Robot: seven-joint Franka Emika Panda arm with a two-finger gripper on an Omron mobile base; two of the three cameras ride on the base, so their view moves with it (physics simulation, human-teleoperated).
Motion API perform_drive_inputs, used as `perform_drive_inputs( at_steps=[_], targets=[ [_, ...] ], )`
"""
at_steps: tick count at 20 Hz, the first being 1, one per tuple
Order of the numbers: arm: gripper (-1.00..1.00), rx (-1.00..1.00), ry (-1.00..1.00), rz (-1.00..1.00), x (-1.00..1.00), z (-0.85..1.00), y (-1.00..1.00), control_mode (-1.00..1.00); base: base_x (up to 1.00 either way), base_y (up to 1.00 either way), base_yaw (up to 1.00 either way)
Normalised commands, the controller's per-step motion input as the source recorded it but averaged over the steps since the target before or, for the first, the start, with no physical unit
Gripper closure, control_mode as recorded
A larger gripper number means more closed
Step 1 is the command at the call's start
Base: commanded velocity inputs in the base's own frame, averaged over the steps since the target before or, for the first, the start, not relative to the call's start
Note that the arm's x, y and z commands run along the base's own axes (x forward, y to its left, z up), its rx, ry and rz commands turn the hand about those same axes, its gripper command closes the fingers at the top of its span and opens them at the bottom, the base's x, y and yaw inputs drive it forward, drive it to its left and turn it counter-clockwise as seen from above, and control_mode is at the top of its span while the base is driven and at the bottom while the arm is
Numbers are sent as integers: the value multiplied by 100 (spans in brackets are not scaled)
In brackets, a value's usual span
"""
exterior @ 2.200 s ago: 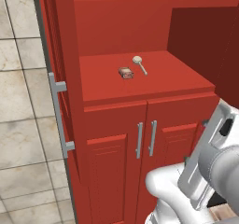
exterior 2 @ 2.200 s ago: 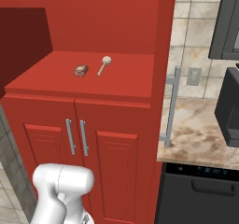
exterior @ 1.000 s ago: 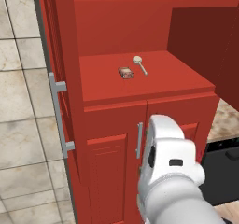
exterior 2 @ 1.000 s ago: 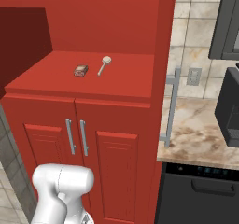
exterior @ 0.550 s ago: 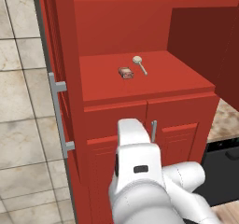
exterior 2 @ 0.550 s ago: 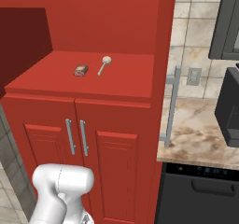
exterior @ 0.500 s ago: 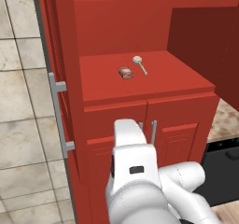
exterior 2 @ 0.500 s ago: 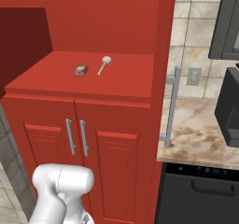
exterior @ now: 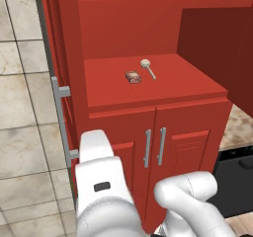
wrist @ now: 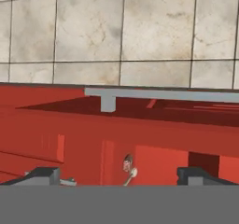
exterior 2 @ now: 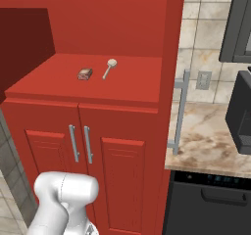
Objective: Pick up the bar soap and dish brush from the sink, and place them back in the cabinet, and close the cabinet doors.
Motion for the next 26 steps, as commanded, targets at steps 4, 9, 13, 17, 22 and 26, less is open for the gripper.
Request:
perform_drive_inputs(
  at_steps=[4, 9, 13, 17, 22, 26],
  targets=[
    [-100, -6, 0, 5, 19, 0, 44, -100, 0, 0, 0],
    [-100, -5, 0, 3, 32, -5, 41, -100, 0, 0, 0],
    [-100, -2, 0, 2, 38, -9, 30, -100, 0, 0, 0],
    [-100, -2, 0, 2, 40, -12, 26, -100, 0, 0, 0],
    [-100, -2, 0, 1, 37, -20, 31, -100, 0, 0, 0],
    [-100, -2, 0, 0, 26, -18, 33, -100, 0, 0, 0]
  ],
)
